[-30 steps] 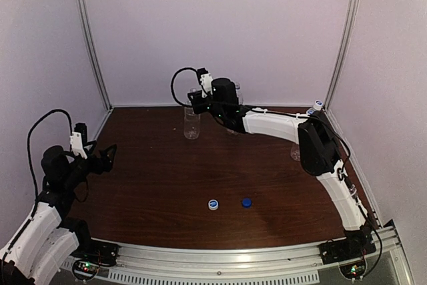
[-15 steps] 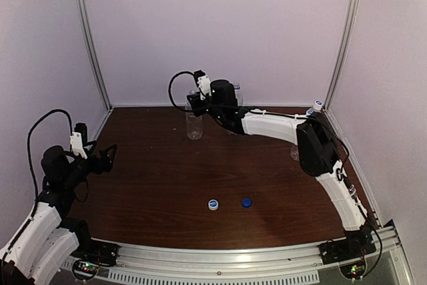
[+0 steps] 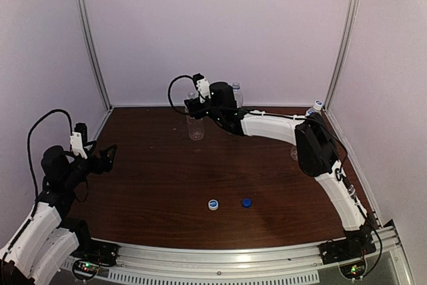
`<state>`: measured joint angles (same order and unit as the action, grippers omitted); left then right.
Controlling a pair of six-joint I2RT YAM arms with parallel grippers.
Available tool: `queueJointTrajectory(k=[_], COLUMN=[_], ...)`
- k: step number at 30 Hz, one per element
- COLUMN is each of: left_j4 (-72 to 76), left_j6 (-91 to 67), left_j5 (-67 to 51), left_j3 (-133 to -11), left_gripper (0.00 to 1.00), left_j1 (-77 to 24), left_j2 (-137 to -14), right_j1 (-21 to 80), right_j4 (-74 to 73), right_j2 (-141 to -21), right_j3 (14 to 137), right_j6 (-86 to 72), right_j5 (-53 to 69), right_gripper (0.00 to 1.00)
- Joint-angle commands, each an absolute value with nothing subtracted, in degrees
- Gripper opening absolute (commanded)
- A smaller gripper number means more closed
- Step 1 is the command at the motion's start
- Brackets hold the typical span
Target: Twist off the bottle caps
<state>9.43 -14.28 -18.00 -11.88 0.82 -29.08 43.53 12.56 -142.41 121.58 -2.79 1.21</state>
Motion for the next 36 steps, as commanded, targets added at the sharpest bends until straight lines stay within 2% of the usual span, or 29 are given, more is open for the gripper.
queueJointTrajectory(k=[1, 9, 10, 11, 12, 25, 28, 31, 33, 36], left_j4=[12.0, 12.0, 12.0, 12.0, 12.0, 12.1, 12.2, 12.4, 12.8, 13.7], left_j6=[-13.9, -13.9, -13.9, -13.9, -13.9, -13.8, -13.7, -13.6, -13.2, -13.5], left_j5=[-18.7, -18.7, -18.7, -18.7, -18.8, -19.4, -19.7, -20.0, -20.7, -22.3], left_j3=[-11.2, -11.2, -11.2, -11.2, -11.2, -11.1, -11.1, -11.1, -11.0, -10.9], left_gripper=[0.97, 0.97, 0.98, 0.97, 0.97, 0.97, 0.97, 0.97, 0.98, 0.97], left_j1=[1.2, 1.2, 1.2, 1.2, 1.3, 1.3, 1.3, 1.3, 1.3, 1.2], left_j2=[-28.9, -28.9, -28.9, -28.9, -28.9, -28.9, -28.8, -28.5, -28.5, -28.8], right_j1=[43.7, 43.7, 43.7, 43.7, 43.7, 43.9, 43.8, 42.6, 41.2, 38.9], right_j4=[12.1, 12.7, 12.7, 12.7, 12.7, 9.1, 0.0, -17.6, -31.6, -48.9], right_j2=[-141.8, -139.5, -139.2, -138.8, -138.4, -127.3, -122.2, -117.4, -114.6, -108.7], right_j3=[121.9, 120.7, 120.6, 120.5, 120.5, 121.0, 124.2, 131.8, 135.0, 131.9], right_j6=[-2.2, -1.4, -1.3, -1.1, -0.9, 0.5, 0.6, 0.5, 0.0, -3.4], right_j5=[0.3, 0.3, 0.3, 0.3, 0.3, 6.5, 11.1, 11.3, 8.7, -0.8], right_gripper=[0.70, 0.83, 0.87, 0.96, 0.99, 1.00, 1.00, 1.00, 1.00, 1.00])
